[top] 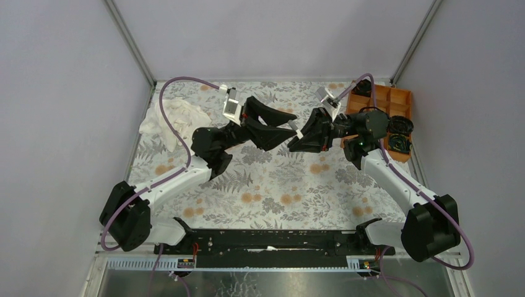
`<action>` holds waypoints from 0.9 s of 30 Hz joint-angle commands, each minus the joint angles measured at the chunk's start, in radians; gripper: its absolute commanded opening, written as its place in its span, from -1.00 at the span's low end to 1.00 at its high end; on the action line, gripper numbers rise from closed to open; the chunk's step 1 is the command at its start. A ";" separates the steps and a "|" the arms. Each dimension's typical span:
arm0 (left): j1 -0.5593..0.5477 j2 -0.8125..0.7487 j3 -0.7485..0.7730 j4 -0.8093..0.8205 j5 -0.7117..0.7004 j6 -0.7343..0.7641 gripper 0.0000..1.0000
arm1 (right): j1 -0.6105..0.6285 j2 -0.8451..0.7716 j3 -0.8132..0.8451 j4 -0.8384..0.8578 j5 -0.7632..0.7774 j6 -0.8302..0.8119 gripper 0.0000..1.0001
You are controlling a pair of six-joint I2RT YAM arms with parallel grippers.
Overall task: Insert the pens into the pen caps
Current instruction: Press the pen cap onto the pen.
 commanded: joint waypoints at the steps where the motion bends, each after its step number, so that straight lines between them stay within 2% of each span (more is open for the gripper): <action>1: -0.020 -0.006 0.019 0.003 -0.045 -0.001 0.14 | 0.003 -0.014 0.010 -0.004 0.019 -0.026 -1.00; 4: -0.029 -0.011 0.022 -0.014 -0.057 0.001 -0.07 | 0.003 -0.012 0.012 -0.014 0.023 -0.033 -1.00; 7: -0.034 -0.014 0.021 -0.020 -0.070 -0.014 -0.44 | 0.002 -0.013 0.012 -0.027 0.027 -0.043 -1.00; 10: -0.041 -0.015 0.022 -0.028 -0.072 -0.019 -0.94 | 0.002 -0.015 0.015 -0.068 0.034 -0.068 -1.00; 11: -0.043 -0.018 0.022 -0.038 -0.074 -0.016 -1.00 | 0.001 -0.015 0.017 -0.081 0.038 -0.074 -1.00; 13: -0.052 -0.024 0.026 -0.073 -0.077 0.000 -1.00 | -0.002 -0.018 0.025 -0.118 0.045 -0.091 -1.00; 15: -0.056 -0.024 0.054 -0.162 -0.063 0.025 -1.00 | -0.005 -0.021 0.049 -0.234 0.053 -0.157 -1.00; 17: -0.065 -0.027 0.080 -0.258 -0.047 0.069 -1.00 | -0.011 -0.026 0.100 -0.472 0.085 -0.321 -1.00; 18: -0.073 -0.033 0.083 -0.305 -0.061 0.104 -1.00 | -0.012 -0.025 0.145 -0.658 0.114 -0.444 -1.00; 20: -0.102 -0.049 0.083 -0.421 -0.138 0.175 -1.00 | -0.013 -0.025 0.269 -1.060 0.240 -0.686 -1.00; 21: -0.112 -0.055 0.077 -0.470 -0.172 0.193 -1.00 | -0.013 -0.027 0.304 -1.146 0.282 -0.733 -1.00; 25: -0.142 -0.056 0.034 -0.524 -0.273 0.201 -1.00 | -0.012 -0.030 0.380 -1.242 0.391 -0.770 -1.00; 27: -0.144 -0.030 0.035 -0.543 -0.258 0.194 -1.00 | -0.012 -0.023 0.404 -1.267 0.384 -0.791 -1.00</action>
